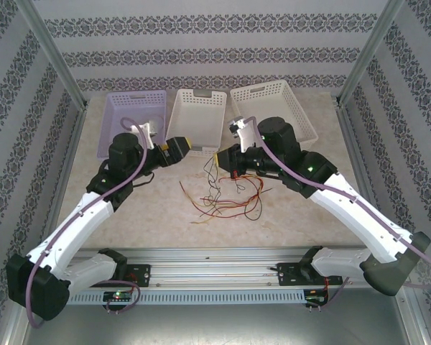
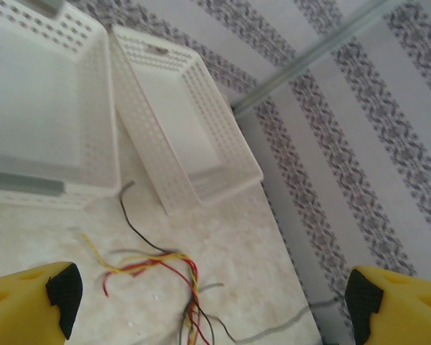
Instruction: Untangle the cables
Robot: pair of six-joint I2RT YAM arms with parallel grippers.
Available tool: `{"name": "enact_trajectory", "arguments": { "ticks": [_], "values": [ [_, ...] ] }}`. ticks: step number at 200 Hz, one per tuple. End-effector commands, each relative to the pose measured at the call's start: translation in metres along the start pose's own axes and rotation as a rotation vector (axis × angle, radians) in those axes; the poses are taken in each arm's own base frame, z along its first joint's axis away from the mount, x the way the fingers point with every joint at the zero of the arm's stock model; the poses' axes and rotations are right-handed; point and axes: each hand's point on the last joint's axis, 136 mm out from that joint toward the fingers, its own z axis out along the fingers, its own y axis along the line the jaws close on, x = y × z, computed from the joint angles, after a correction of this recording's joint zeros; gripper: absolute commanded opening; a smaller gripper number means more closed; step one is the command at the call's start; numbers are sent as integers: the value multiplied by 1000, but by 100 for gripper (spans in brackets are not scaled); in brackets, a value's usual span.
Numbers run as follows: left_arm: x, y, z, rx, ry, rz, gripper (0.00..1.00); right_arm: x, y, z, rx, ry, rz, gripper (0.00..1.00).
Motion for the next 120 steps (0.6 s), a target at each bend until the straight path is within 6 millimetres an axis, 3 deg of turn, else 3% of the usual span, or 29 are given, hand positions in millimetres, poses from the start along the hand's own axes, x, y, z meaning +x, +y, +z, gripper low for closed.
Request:
{"name": "enact_trajectory", "arguments": {
  "ticks": [1,63,120],
  "values": [
    [10,-30,0,168,23,16,95,-12,11,-2,-68,-50,2,0],
    [58,-62,-2,386,118,113,94,-4,9,7,-86,-14,31,0],
    [60,-72,-30,475,33,169,95,0,5,11,-88,6,46,0]
  ]
}}
